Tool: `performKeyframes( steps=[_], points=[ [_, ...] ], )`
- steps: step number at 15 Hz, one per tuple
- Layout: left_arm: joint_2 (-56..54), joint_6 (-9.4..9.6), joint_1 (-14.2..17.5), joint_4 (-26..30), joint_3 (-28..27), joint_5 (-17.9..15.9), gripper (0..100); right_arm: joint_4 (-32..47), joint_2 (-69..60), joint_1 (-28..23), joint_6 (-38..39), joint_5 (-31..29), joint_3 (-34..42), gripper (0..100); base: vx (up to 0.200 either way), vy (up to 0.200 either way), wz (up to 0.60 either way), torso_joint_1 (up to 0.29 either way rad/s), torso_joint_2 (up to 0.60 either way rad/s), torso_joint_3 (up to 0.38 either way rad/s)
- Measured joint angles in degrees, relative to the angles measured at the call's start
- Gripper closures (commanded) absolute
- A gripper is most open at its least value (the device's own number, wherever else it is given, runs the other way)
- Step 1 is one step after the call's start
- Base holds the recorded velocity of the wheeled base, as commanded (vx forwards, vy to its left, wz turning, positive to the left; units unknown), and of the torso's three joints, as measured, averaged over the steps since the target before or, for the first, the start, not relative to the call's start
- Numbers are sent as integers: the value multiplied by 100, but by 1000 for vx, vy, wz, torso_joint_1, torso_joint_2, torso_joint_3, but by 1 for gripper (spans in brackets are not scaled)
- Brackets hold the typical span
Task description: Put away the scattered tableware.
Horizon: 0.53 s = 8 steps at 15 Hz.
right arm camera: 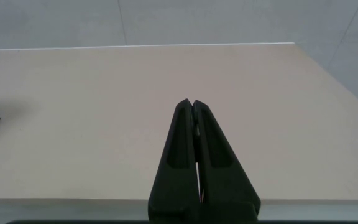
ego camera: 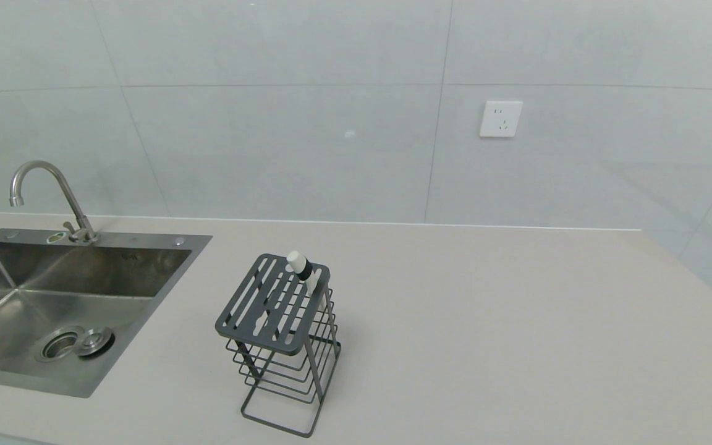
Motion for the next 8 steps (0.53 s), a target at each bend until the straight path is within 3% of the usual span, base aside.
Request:
performKeyframes(
  steps=[2, 4, 5, 6, 8],
  points=[
    [-842, 104, 20, 1259, 149, -1, 0, -4, 0, 0, 0, 0, 0, 100, 0, 0, 0, 0, 0, 0],
    [-1469, 585, 94, 2305, 490, 163, 0, 0, 0, 2, -2, 0, 0, 100, 0, 0, 0, 0, 0, 0],
    [-1629, 900, 110, 2789, 581, 490, 0, 0, 0, 0, 0, 0, 0, 100, 0, 0, 0, 0, 0, 0],
    [-1762, 1346, 124, 3250, 618, 1023, 0, 0, 0, 0, -2, 0, 0, 100, 0, 0, 0, 0, 0, 0],
    [-1887, 1851, 138, 3890, 647, 1910, 0, -1, 2, 0, 0, 0, 0, 100, 0, 0, 0, 0, 0, 0]
  ],
)
